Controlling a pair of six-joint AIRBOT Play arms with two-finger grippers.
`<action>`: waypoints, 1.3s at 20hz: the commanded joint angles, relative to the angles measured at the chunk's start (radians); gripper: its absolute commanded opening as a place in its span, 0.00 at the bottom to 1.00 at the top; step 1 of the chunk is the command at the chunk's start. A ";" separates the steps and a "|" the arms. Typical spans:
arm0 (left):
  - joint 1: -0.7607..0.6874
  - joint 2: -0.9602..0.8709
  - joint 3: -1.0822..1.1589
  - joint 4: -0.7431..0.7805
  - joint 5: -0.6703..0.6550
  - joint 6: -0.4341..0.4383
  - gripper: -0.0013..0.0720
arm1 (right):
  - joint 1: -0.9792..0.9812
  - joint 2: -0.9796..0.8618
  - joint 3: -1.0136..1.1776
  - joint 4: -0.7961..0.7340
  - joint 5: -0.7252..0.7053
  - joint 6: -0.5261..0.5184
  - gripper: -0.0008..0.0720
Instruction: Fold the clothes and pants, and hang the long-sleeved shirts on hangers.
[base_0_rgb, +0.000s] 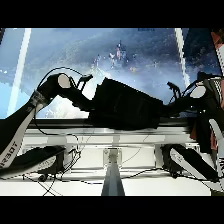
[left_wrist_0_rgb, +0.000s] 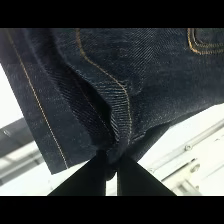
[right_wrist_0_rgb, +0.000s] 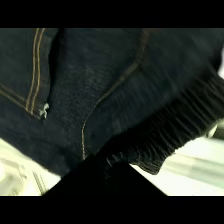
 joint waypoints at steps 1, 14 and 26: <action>-0.008 -0.001 -0.006 0.008 -0.042 -0.024 0.08 | -0.001 0.000 -0.040 -0.058 0.022 -0.050 0.59; -0.008 -0.126 -0.006 0.005 -0.002 -0.023 0.96 | -0.006 -0.005 0.091 -0.141 -0.168 0.156 0.82; -0.008 -0.192 -0.006 -0.006 0.041 -0.014 0.96 | -0.201 -0.106 0.084 -0.164 -0.019 0.219 0.82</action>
